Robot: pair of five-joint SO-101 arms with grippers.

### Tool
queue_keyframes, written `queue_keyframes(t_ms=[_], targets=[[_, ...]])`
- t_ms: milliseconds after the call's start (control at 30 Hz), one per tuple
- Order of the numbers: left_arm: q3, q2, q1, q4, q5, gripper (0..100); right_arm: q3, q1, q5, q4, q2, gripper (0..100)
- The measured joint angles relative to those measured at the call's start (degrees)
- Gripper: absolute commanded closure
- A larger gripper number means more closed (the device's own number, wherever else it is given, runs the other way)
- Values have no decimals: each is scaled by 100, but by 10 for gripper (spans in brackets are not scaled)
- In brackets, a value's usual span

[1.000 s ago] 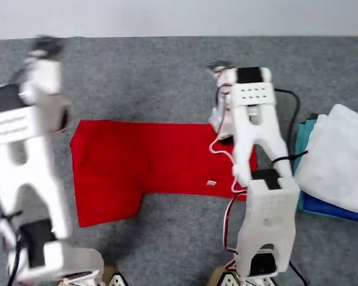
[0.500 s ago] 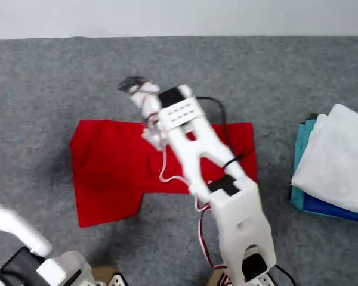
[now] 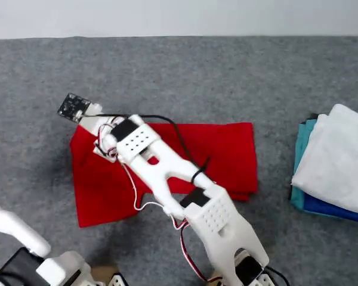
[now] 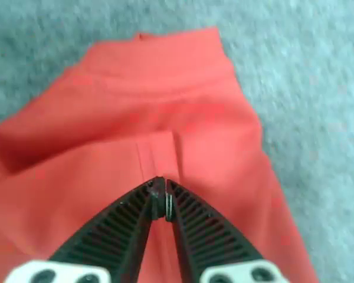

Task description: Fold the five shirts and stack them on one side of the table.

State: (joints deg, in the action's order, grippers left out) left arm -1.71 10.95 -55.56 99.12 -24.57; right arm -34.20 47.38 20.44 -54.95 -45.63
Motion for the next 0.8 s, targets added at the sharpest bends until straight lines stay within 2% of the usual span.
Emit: queue_keyframes(t_ms=[333, 567, 800], targets=[[0, 0, 0, 0, 0, 992, -44, -387, 9, 211, -440, 990], [193, 0, 0, 0, 0, 992, -1143, -422, 9, -589, -448, 990], [281, 35, -18, 0, 0, 992, -2075, 62, 9, -1705, -448, 990]])
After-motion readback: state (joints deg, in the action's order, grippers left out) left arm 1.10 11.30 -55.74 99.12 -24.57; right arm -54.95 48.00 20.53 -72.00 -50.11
